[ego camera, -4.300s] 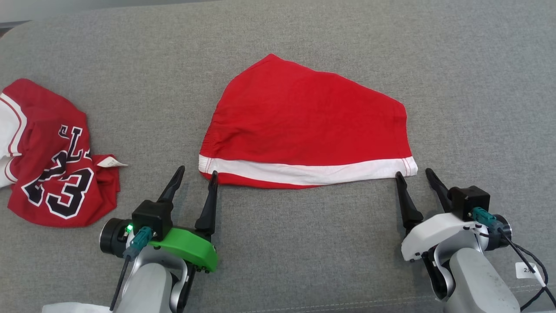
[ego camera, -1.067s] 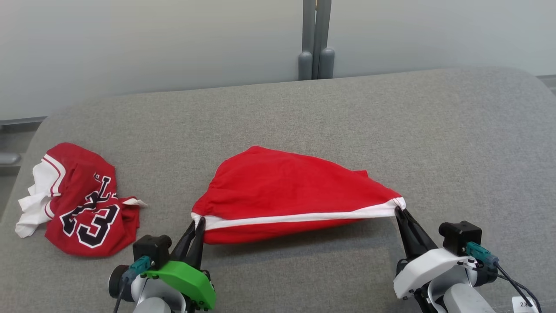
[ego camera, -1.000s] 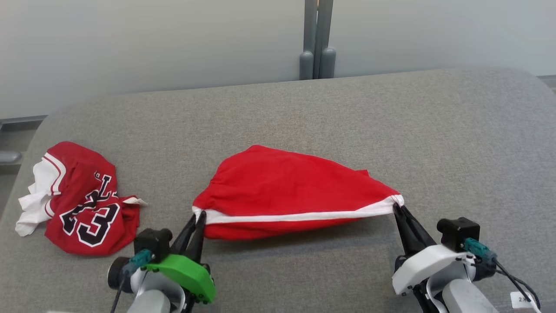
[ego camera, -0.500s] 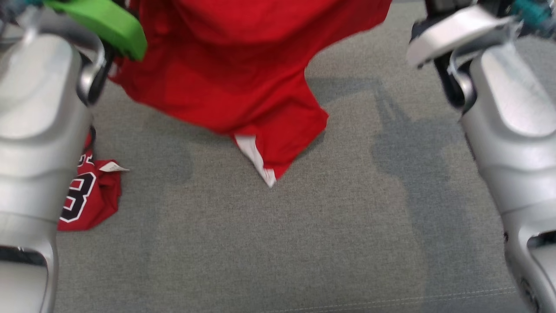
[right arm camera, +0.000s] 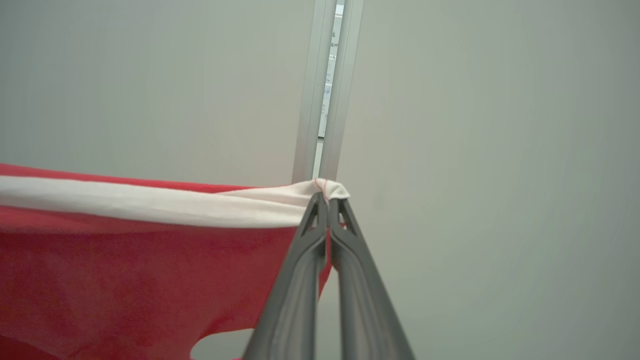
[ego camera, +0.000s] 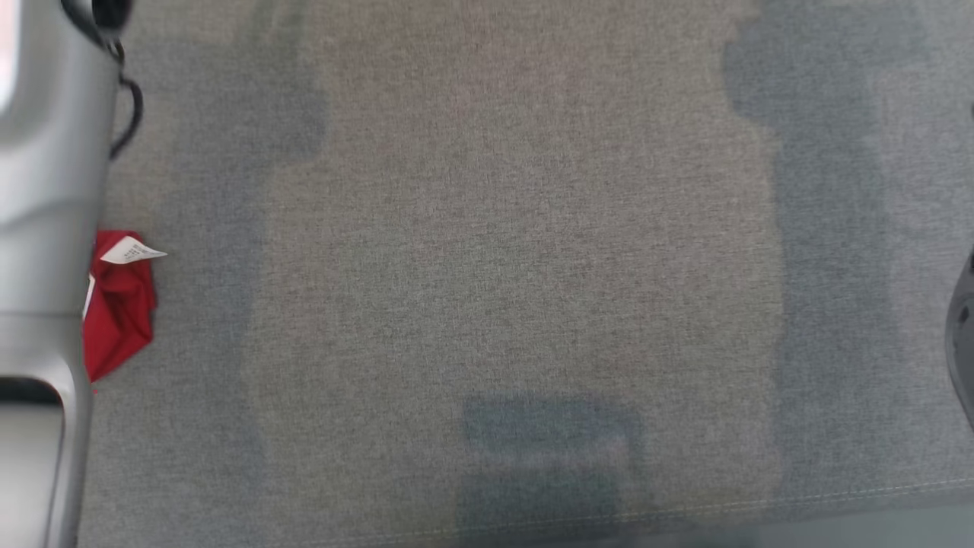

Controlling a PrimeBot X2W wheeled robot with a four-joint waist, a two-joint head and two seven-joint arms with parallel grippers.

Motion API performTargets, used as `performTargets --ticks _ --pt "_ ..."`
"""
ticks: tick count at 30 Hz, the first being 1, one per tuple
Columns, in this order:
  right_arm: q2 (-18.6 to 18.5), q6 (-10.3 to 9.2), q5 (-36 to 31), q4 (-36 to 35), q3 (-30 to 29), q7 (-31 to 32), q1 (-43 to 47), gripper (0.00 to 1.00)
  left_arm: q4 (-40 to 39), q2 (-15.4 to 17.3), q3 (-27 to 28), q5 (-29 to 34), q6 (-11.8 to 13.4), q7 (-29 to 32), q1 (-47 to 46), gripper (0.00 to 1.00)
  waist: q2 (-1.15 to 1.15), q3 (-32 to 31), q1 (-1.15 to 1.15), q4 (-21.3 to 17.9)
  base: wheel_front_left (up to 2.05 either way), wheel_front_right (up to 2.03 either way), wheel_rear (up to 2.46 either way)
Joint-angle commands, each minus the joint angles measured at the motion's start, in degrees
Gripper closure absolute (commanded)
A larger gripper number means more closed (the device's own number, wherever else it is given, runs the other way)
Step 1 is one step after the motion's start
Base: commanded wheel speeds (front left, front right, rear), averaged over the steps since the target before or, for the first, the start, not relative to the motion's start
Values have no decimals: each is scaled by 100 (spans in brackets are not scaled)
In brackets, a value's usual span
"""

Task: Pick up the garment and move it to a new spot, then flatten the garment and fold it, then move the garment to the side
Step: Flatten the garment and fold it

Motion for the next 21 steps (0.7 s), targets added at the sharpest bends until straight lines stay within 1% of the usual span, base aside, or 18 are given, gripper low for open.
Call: performTargets --ticks 1,3,6,7,9,10,13,15,17,21 --pt "20 -14 53 -36 9 -2 125 100 -31 93 141 -38 20 0 159 100 0 318 -1 -51 0 0 0" --pt "18 -14 134 -157 230 -1 439 100 -145 71 197 -86 20 -1 635 100 0 430 -1 -122 0 0 0" --pt "-51 -14 472 -448 491 -2 1069 100 -336 -14 428 -150 20 -2 1386 100 0 496 -1 -203 0 0 0" --pt "-59 -15 682 -647 404 -6 1282 100 -380 -48 344 -93 19 -2 1641 100 0 505 -1 -222 0 0 0" --pt "-129 -15 910 -982 442 -8 1944 100 -519 -163 488 -180 20 -2 2153 100 0 471 -1 -269 0 0 0" --pt "-134 -15 1080 -1119 393 -8 2317 100 -560 -221 467 -188 20 -2 2453 100 0 433 -1 -293 0 0 0" --pt "-247 -15 1321 -1376 512 -8 3231 100 -699 -408 667 -244 20 -2 3229 100 0 215 -1 -346 0 0 0" --pt "-289 -15 1450 -1433 608 -8 3839 100 -713 -509 680 -189 20 -3 3698 100 0 14 -1 -363 0 0 0" --pt "-227 -15 1608 -1446 581 -8 4399 100 -702 -590 593 -128 20 0 4144 100 0 -204 -1 -374 0 0 0" --pt "-141 -15 1730 -1366 611 -8 5282 100 -577 -748 695 -188 20 3 4907 100 0 -710 -1 -332 0 0 0"
